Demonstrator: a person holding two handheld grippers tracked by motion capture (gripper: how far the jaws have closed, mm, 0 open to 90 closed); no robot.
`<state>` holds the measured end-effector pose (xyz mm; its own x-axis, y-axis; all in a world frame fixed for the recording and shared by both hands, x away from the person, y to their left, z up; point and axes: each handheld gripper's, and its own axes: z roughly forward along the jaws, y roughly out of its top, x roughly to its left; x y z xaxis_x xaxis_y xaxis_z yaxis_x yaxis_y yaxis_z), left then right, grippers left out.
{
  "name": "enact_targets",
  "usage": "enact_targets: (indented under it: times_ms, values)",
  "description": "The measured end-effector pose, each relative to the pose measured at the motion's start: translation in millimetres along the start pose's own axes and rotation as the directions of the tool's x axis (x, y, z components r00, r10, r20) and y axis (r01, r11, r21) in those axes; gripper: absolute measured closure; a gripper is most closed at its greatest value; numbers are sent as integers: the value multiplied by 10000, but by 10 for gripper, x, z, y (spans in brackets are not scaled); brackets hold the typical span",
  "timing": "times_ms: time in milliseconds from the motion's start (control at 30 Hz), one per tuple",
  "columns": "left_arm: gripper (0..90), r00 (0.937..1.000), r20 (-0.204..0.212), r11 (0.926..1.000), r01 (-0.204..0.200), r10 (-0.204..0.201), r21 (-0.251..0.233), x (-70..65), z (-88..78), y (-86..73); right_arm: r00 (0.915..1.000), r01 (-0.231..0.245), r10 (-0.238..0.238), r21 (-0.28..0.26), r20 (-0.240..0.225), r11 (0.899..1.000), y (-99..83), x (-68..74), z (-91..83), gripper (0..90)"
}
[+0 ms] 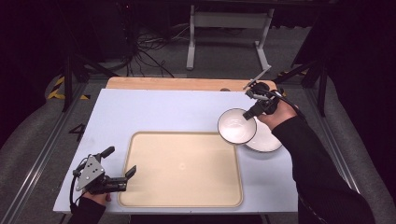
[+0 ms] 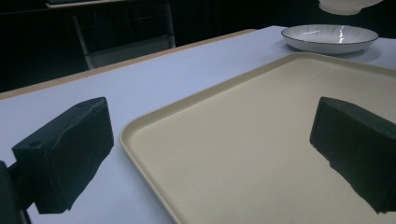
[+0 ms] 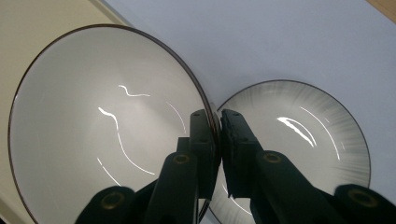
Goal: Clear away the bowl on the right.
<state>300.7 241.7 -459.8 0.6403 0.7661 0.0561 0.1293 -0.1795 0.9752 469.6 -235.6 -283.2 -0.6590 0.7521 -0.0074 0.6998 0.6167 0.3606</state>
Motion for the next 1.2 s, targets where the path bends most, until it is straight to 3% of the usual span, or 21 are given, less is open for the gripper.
enact_targets:
  times_ms: [467,667,1200]
  values:
    - [1,10000,12,10000,-11,11,-26,-2,0,-1,9943,925,-922,41,-537,9957,227,476,31,834]
    - [1,10000,37,10000,-17,17,-50,-3,0,-1,9871,1325,-1330,-118,-890,9911,327,698,55,833]
    - [1,10000,47,10000,-30,31,-81,-5,0,-2,9650,2002,-2006,-198,-1687,9796,498,1087,144,829]
